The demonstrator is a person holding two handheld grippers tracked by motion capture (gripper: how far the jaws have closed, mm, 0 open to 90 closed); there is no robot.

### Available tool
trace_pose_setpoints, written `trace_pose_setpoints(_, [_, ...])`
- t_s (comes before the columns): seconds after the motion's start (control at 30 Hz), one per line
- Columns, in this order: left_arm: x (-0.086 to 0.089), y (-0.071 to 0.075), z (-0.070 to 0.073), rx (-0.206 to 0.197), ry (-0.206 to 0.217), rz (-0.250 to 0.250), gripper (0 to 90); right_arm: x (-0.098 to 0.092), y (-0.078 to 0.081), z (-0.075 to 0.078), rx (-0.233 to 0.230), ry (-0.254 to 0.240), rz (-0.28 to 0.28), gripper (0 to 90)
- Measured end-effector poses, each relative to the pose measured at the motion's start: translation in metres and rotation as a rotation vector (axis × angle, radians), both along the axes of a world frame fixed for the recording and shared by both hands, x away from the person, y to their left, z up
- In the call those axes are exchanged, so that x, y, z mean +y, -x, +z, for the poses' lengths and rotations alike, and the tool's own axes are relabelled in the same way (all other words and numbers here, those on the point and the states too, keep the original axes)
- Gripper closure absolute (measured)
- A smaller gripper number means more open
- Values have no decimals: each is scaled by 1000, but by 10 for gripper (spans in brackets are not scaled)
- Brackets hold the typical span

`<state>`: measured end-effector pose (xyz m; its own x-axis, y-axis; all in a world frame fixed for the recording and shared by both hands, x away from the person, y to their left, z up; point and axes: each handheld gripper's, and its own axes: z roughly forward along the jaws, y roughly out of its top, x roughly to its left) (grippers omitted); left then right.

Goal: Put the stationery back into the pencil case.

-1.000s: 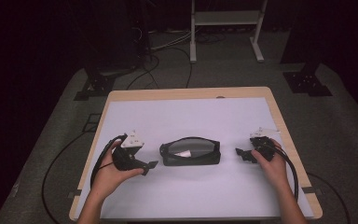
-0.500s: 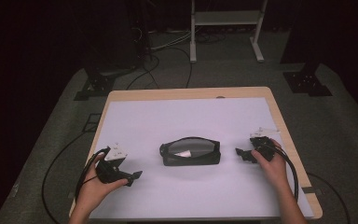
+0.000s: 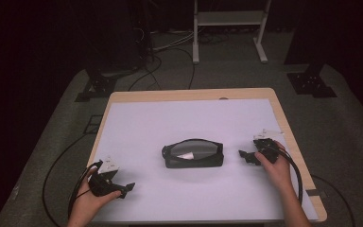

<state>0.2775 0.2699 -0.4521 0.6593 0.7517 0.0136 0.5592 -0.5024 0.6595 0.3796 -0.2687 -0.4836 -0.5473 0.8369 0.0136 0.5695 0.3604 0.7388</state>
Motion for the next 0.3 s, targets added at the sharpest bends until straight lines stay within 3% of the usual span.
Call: trace_pose_setpoints(0.3, [4,6,-11,2,-12,15,95,0,0,0,0,0,0,173])
